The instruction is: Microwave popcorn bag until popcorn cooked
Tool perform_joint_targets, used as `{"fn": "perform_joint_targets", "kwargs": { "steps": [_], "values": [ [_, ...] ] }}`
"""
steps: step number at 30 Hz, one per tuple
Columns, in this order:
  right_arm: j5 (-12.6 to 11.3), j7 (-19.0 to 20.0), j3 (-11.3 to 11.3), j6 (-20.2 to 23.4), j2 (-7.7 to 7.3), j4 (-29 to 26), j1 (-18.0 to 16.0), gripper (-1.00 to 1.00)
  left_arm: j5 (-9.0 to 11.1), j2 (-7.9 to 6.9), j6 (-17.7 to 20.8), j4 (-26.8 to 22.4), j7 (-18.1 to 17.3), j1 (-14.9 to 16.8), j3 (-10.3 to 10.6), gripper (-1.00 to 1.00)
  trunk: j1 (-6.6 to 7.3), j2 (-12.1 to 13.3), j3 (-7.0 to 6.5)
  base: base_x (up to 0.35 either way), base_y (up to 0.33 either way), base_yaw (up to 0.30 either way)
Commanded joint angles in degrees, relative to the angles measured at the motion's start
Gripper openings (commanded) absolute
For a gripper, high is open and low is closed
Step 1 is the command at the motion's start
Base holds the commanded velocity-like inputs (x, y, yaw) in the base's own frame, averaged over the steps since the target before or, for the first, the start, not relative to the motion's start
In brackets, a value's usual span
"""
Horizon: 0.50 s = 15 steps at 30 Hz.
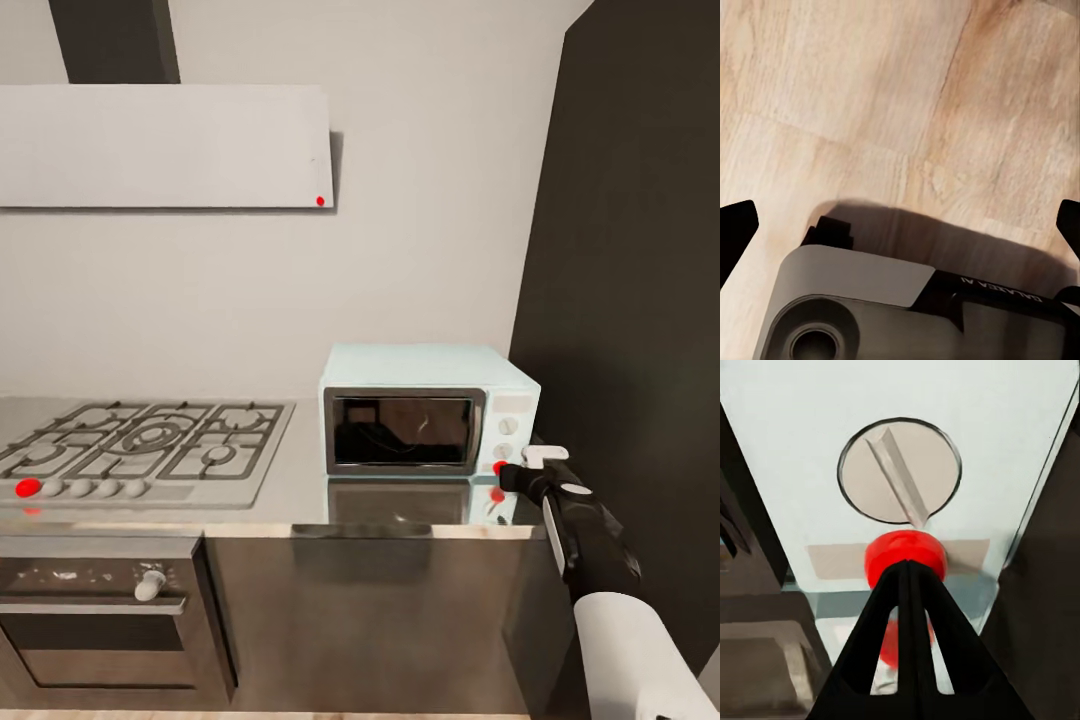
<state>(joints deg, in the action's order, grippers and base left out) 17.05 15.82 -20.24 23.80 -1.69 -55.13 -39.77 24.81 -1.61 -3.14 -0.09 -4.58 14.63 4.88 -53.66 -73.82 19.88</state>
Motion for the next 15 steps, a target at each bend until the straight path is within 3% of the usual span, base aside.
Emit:
{"fn": "perform_joint_targets", "kwargs": {
  "steps": [1, 15],
  "values": [
    [0.61, 0.52, -0.16, 0.19, 0.03, -0.08, -0.05, -1.00, 0.59, -0.03, -0.20, 0.09, -0.25, 0.05, 0.48, 1.00, -0.02, -0.04, 0.07, 0.171, 0.000, 0.000],
    [0.79, 0.59, -0.24, -2.06, -0.12, 2.42, -0.05, -1.00, 0.59, 0.03, -0.20, 0.09, -0.25, 0.05, 0.48, 1.00, -0.02, -0.04, 0.07, 0.144, 0.000, 0.000]
  ]
}}
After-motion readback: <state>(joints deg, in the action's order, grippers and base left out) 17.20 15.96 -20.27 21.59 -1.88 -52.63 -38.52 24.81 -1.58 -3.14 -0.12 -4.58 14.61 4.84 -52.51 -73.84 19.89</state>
